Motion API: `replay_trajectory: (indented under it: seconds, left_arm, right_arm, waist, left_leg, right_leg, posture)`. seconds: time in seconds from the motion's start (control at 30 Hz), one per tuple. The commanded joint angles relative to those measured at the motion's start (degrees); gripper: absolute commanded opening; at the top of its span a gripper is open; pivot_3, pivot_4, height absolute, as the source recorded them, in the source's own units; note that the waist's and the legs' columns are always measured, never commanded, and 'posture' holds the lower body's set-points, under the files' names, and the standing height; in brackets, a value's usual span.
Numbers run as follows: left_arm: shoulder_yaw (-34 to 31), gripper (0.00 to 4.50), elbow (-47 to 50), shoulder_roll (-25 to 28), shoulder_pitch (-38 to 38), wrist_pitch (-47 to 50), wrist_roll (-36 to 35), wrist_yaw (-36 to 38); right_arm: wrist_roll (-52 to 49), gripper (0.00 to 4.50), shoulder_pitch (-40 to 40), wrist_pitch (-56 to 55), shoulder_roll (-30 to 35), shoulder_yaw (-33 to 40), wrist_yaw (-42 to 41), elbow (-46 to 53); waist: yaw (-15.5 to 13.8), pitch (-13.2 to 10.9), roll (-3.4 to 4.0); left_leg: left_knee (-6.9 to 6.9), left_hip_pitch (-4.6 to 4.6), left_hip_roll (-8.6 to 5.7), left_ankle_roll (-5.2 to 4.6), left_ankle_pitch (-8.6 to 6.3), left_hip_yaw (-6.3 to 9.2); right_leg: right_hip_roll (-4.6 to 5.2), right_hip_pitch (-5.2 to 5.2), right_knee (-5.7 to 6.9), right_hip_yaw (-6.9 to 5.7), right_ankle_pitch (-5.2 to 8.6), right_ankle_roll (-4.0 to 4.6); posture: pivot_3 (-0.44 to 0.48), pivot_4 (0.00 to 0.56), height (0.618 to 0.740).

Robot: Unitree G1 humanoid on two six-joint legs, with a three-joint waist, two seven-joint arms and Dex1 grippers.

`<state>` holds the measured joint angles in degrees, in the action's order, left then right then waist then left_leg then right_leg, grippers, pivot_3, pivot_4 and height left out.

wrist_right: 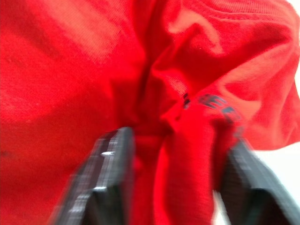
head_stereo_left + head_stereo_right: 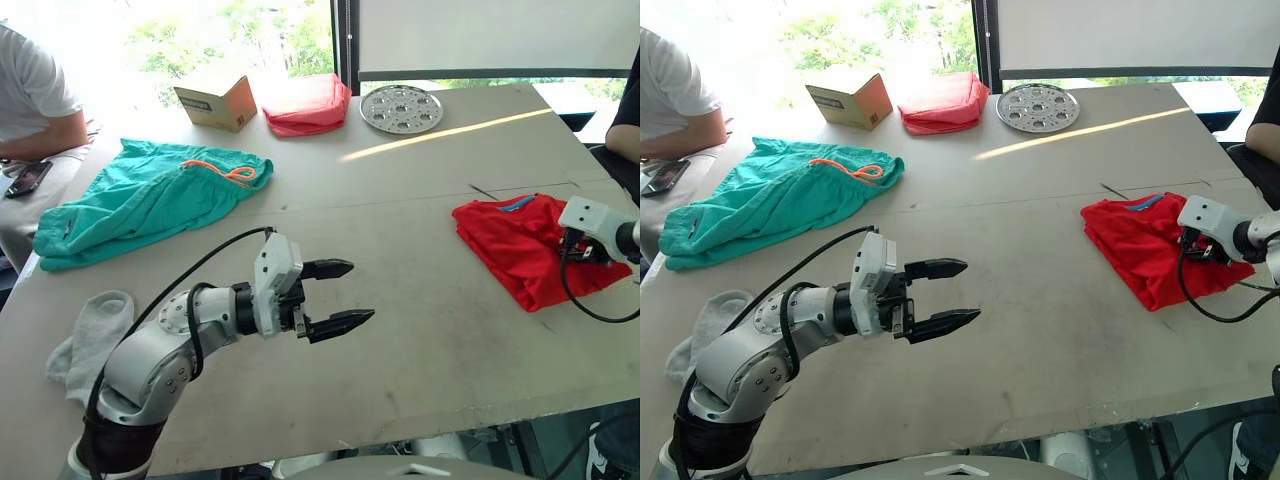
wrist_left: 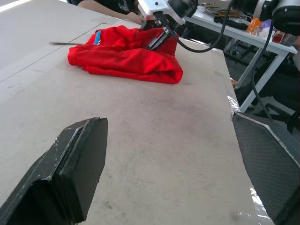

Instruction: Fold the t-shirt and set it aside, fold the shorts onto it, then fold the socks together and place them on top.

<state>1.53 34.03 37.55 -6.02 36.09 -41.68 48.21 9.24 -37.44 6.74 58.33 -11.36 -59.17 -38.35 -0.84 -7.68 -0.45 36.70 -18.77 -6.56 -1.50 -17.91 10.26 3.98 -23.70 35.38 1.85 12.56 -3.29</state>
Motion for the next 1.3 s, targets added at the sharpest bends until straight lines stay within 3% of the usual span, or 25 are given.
replay_trajectory:
  seconds: [0.03,0.07,0.2,0.3,0.43,0.53,0.6,0.67,0.77,0.87,0.93,1.1,1.23,1.3]
  left_arm:
    - [-0.3,4.5,0.5,-0.1,-0.1,-1.0,0.2,0.1]
    - [-0.3,4.5,0.3,-0.1,-0.1,-1.1,0.3,0.2]
    - [-0.6,4.5,-0.5,-0.3,-0.4,-1.3,0.2,0.2]
    - [-1.0,4.5,-1.4,-0.9,-0.8,-1.4,-0.1,-0.3]
    - [-1.7,4.5,-2.5,-2.3,-1.6,-1.0,-0.7,-1.4]
    - [-2.7,4.5,-4.2,-4.3,-2.7,-0.3,-1.8,-3.5]
    - [-3.4,4.5,-4.9,-4.8,-3.1,-0.5,-1.4,-4.1]
    - [-3.8,4.5,-5.2,-4.9,-3.1,-0.6,-1.2,-4.6]
    - [-4.3,4.5,-5.6,-4.9,-2.7,-0.8,-0.8,-5.3]
    - [-4.6,4.5,-6.2,-5.1,-2.2,-1.3,0.2,-5.9]
    - [-5.2,4.5,-6.6,-5.3,-1.6,-1.0,0.5,-7.3]
    - [-6.0,4.5,-8.1,-6.4,-0.6,-0.7,3.4,-12.9]
    - [-7.3,4.5,-8.9,-8.4,-1.0,0.5,2.9,-16.5]
    - [-7.7,4.5,-8.9,-8.7,-1.2,0.7,2.9,-17.0]
  right_arm:
    - [-3.6,3.82,4.3,4.5,2.9,7.2,1.6,9.1]
    - [-5.4,4.23,6.0,7.3,3.1,10.5,2.7,12.1]
    - [-12.7,4.23,13.0,14.3,3.2,25.8,7.5,21.6]
    - [-19.9,4.23,16.0,20.1,-1.2,38.2,12.3,29.3]
    - [-30.6,4.23,15.4,32.5,-9.6,44.8,18.6,43.7]
    - [-39.7,4.23,13.3,40.3,-23.6,43.2,28.5,56.9]
    - [-42.3,4.23,14.2,42.4,-33.4,38.3,34.2,63.7]
    - [-43.6,4.23,15.3,43.7,-39.3,34.7,37.6,67.2]
    - [-43.7,4.23,16.0,43.8,-45.3,28.4,41.0,69.1]
    - [-42.5,4.23,17.2,42.7,-46.6,23.0,41.4,69.5]
    - [-42.3,4.23,18.0,41.6,-46.8,21.2,41.3,69.4]
    - [-36.6,4.23,23.2,34.0,-40.9,12.5,35.2,70.2]
    - [-34.5,4.23,24.3,28.8,-38.1,9.7,31.8,68.6]
    - [-34.3,4.23,23.5,27.7,-37.9,10.0,31.4,67.1]
  waist:
    - [-0.1,0.0,0.01]
    - [-0.1,0.0,0.02]
    - [-0.2,0.0,0.09]
    - [-0.4,0.0,0.09]
    - [0.0,0.0,0.04]
    - [0.3,0.0,-0.02]
    - [0.3,0.0,-0.04]
    - [0.3,0.1,0.0]
    - [0.5,0.1,0.24]
    - [0.5,0.0,0.5]
    - [0.5,0.0,0.53]
    - [0.1,-0.1,0.64]
    - [-0.1,-0.1,0.65]
    - [-0.6,0.0,0.54]
  left_leg:
    - [0.0,0.0,0.0,0.0,0.0,0.01]
    - [0.0,-0.01,0.0,0.0,0.0,0.03]
    - [0.05,-0.03,-0.01,0.0,0.0,0.0]
    - [0.07,-0.04,-0.02,0.0,0.0,0.02]
    - [0.07,0.0,0.0,-0.01,-0.01,0.02]
    - [0.07,0.05,0.05,-0.01,-0.01,-0.08]
    - [0.06,0.07,0.07,-0.01,-0.01,-0.14]
    - [0.03,-0.02,-0.01,-0.01,0.0,0.13]
    - [0.23,-0.58,-0.86,0.18,0.18,2.17]
    - [0.59,-0.97,-2.7,0.39,0.78,5.68]
    - [0.5,-0.98,-4.01,0.63,1.26,7.71]
    - [0.59,-1.53,-5.36,-0.15,1.91,8.07]
    - [-0.28,-0.85,-7.26,-0.22,2.92,10.44]
    - [-0.1,-1.01,-6.69,-0.17,2.93,9.42]
  right_leg:
    - [0.0,0.0,0.01,0.0,0.0,0.0]
    - [0.01,0.0,0.01,0.0,0.0,0.0]
    - [0.01,0.0,0.03,0.03,0.0,-0.01]
    - [0.01,0.01,0.02,0.08,0.0,-0.01]
    - [-0.01,0.04,0.04,0.14,-0.01,-0.02]
    - [-0.08,0.03,0.09,0.38,-0.02,-0.03]
    - [-0.11,-0.01,0.15,0.48,-0.02,-0.04]
    - [0.01,-0.01,0.17,0.25,-0.02,-0.04]
    - [0.86,0.25,0.42,-1.53,0.14,-0.2]
    - [1.5,0.55,0.65,-3.39,0.29,-0.29]
    - [2.33,0.87,0.58,-3.87,0.61,-0.81]
    - [4.9,1.58,1.08,-5.33,1.24,-1.68]
    - [4.69,1.99,1.08,-4.78,1.91,-2.73]
    - [4.95,1.88,1.12,-4.31,1.9,-2.42]
  posture:
    - [0.0,0.15,0.74]
    - [0.0,0.15,0.74]
    - [0.0,0.15,0.74]
    - [0.0,0.15,0.74]
    - [0.0,0.15,0.74]
    - [0.0,0.15,0.74]
    - [0.0,0.15,0.74]
    - [0.0,0.15,0.74]
    - [0.0,0.15,0.74]
    - [0.0,0.15,0.74]
    - [0.0,0.15,0.74]
    - [0.0,0.15,0.74]
    - [0.0,0.15,0.74]
    - [0.0,0.15,0.74]
